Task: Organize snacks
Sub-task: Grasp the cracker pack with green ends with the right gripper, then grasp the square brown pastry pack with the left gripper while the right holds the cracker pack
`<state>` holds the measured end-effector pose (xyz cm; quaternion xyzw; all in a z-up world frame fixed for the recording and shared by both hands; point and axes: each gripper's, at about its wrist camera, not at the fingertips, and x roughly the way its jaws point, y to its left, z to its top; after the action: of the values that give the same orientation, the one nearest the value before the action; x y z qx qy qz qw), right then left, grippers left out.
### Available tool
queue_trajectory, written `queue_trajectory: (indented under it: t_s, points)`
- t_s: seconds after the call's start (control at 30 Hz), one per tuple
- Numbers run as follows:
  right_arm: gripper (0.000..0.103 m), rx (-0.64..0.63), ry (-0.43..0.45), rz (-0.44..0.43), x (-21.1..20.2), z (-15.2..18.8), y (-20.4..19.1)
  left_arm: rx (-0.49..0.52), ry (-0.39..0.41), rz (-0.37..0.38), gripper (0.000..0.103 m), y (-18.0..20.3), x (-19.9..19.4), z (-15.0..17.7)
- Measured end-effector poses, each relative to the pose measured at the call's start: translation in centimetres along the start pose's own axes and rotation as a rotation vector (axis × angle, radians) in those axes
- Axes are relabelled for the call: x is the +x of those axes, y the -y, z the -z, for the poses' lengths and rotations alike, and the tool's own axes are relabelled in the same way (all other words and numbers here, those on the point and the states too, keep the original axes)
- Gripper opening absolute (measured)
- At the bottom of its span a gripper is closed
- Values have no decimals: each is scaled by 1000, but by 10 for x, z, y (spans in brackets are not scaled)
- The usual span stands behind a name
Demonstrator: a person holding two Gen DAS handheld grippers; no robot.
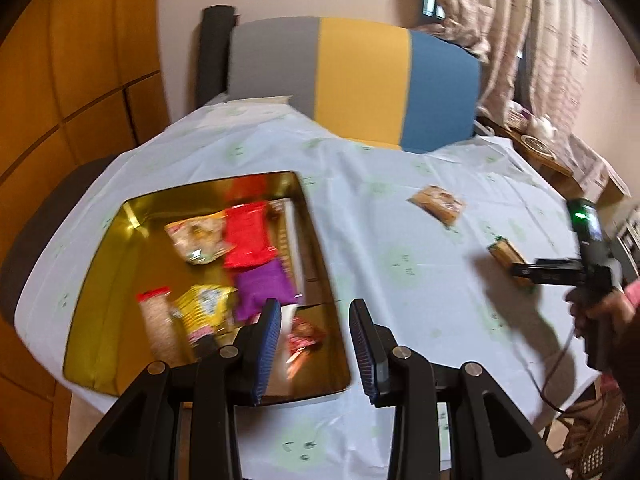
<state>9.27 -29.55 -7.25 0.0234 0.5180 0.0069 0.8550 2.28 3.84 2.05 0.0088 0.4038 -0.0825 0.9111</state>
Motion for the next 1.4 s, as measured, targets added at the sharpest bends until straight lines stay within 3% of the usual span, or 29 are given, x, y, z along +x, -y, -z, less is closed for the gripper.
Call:
queue_trajectory:
  t_s: [0.07,0.1,0.13,0.4,0.53,0.77,0.83,0.87,0.9,0.97,1.13,1.23,1.4]
  points:
    - [77,-21,-23,13,9,-4,-3,29,-6,22,36,12,4,-5]
    - [70,-28,-32,33,13,-5,-4,43,-11,35,36,19,6,-8]
    - [53,-32,-42,48,15,-5,-5,55,-19,54,36,26,9,-12]
    - [53,37,2,49,5,25,-9,95,-144,202,36,79,60,-39]
    - [53,41,25,41,-2,42,-12,94,-205,224,40,104,94,-57]
    - [54,52,42,19,-3,46,-7,5,-321,285,41,132,155,-92]
    - [55,51,47,13,-1,47,-7,-34,-356,299,50,140,175,-101]
    - [55,50,50,10,-2,48,-6,-54,-370,306,63,141,182,-104]
    - [55,51,54,6,-3,49,-5,-82,-387,315,68,143,191,-109]
    - [56,52,59,-1,-3,50,-5,-136,-403,339,68,149,206,-118]
    - [56,55,71,-22,-5,53,-3,-199,-430,288,68,163,240,-135]
    - [57,61,82,-39,-6,55,0,-235,-448,272,77,169,254,-143]
    - [57,75,98,-65,-9,60,5,-175,-439,195,79,188,272,-156]
